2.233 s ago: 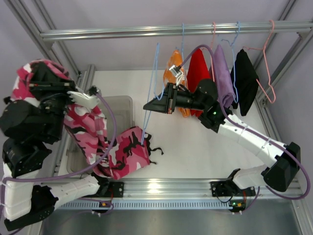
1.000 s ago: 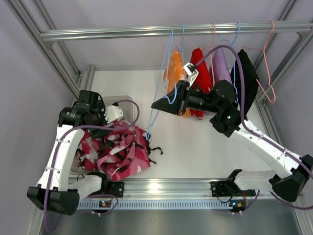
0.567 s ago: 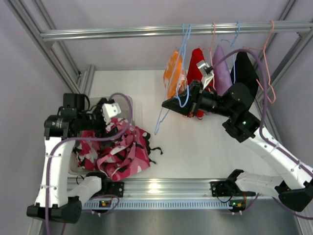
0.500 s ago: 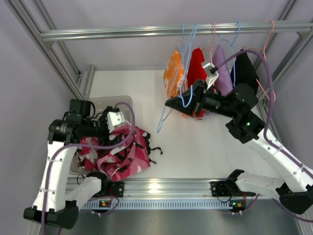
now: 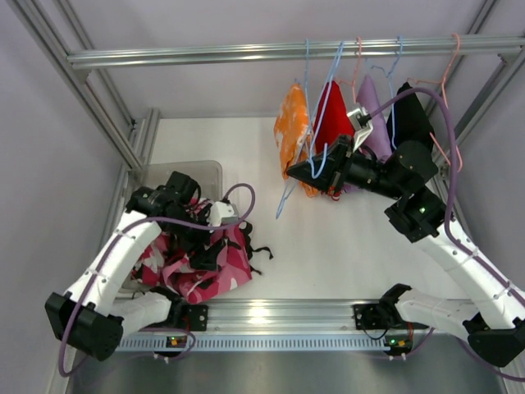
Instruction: Remove the trousers from the hanger
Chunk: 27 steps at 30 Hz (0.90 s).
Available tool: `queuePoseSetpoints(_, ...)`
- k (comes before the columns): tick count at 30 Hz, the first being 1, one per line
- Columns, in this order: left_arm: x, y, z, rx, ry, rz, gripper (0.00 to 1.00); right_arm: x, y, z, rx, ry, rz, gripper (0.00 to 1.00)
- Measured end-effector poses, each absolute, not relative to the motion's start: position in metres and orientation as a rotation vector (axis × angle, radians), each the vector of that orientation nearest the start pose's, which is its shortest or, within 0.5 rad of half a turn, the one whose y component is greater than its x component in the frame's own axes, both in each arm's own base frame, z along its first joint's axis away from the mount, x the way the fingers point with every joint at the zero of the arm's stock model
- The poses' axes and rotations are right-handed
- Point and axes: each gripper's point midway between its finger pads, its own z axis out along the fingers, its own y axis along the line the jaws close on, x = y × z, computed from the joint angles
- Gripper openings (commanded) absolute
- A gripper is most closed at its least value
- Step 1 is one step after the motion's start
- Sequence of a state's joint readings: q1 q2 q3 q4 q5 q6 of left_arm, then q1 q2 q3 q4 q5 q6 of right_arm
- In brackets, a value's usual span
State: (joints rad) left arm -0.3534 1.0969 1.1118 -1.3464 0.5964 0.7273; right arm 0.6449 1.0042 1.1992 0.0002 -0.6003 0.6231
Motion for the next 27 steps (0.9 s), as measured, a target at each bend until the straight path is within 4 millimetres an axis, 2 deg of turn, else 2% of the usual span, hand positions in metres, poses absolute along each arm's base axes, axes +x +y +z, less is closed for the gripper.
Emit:
queuePoseSetpoints(8, 0.123, -0.141, 0.145, 1.586, 2.372, -0.634, 0.99, 0.181, 0.285, 0.448, -0.574, 1.473, 1.427, 0.0)
queuePoseSetpoints(13, 0.136, -0.134, 0.122, 1.6, 2.421, -0.436, 0.99, 0.184, 0.285, 0.445, -0.569, 1.483, 1.421, 0.0)
queuePoseSetpoints(20, 0.134, -0.131, 0.104, 1.692, 2.389, -0.302, 0.98, 0.188, 0.284, 0.436, -0.56, 1.507, 1.412, 0.0)
queuePoseSetpoints(23, 0.133, -0.132, 0.098, 1.7, 2.402, -0.303, 0.86, 0.189, 0.284, 0.434, -0.559, 1.514, 1.412, 0.0)
queuePoseSetpoints(24, 0.133, -0.132, 0.097, 1.702, 2.407, -0.303, 0.75, 0.189, 0.284, 0.435, -0.558, 1.513, 1.411, 0.0)
queuePoseSetpoints(27, 0.132, -0.134, 0.094, 1.696, 2.418, -0.316, 0.6, 0.189, 0.283, 0.434, -0.558, 1.514, 1.408, 0.0)
